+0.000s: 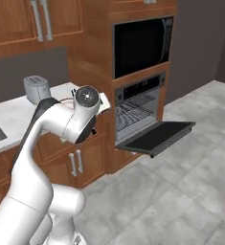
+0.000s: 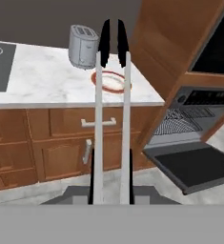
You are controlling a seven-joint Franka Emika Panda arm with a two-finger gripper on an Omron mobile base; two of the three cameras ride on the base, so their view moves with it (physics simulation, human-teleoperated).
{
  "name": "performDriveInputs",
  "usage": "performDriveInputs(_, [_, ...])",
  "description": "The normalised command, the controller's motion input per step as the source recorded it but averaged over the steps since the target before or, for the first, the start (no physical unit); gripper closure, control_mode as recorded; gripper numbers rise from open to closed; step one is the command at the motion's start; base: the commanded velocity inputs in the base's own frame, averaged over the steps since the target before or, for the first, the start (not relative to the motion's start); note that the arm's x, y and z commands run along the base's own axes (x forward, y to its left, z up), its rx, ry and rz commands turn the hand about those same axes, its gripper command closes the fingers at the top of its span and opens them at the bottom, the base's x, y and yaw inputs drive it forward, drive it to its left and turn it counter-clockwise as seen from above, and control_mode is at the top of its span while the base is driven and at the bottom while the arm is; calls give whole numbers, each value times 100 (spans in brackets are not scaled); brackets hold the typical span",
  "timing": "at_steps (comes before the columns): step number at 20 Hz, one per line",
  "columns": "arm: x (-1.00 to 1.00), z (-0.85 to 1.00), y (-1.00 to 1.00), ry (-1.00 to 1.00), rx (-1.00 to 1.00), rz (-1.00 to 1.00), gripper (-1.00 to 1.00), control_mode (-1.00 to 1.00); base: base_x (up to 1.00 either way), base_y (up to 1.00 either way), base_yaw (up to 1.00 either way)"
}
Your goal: Pick up the tongs from the counter and place them near the plate next to the oven.
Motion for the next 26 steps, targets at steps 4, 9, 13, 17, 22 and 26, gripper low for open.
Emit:
performDriveInputs(4, [0, 0, 0, 0, 0, 0, 100, 100, 63, 7, 38])
performDriveInputs(9, [0, 0, 0, 0, 0, 0, 100, 100, 58, 0, 41])
performDriveInputs(13, [0, 0, 0, 0, 0, 0, 100, 100, 54, 0, 40])
performDriveInputs(17, [0, 0, 0, 0, 0, 0, 100, 100, 53, -5, 31])
performDriveInputs(22, [0, 0, 0, 0, 0, 0, 100, 100, 42, -18, 27])
performDriveInputs(26, [0, 0, 0, 0, 0, 0, 100, 100, 35, -23, 27])
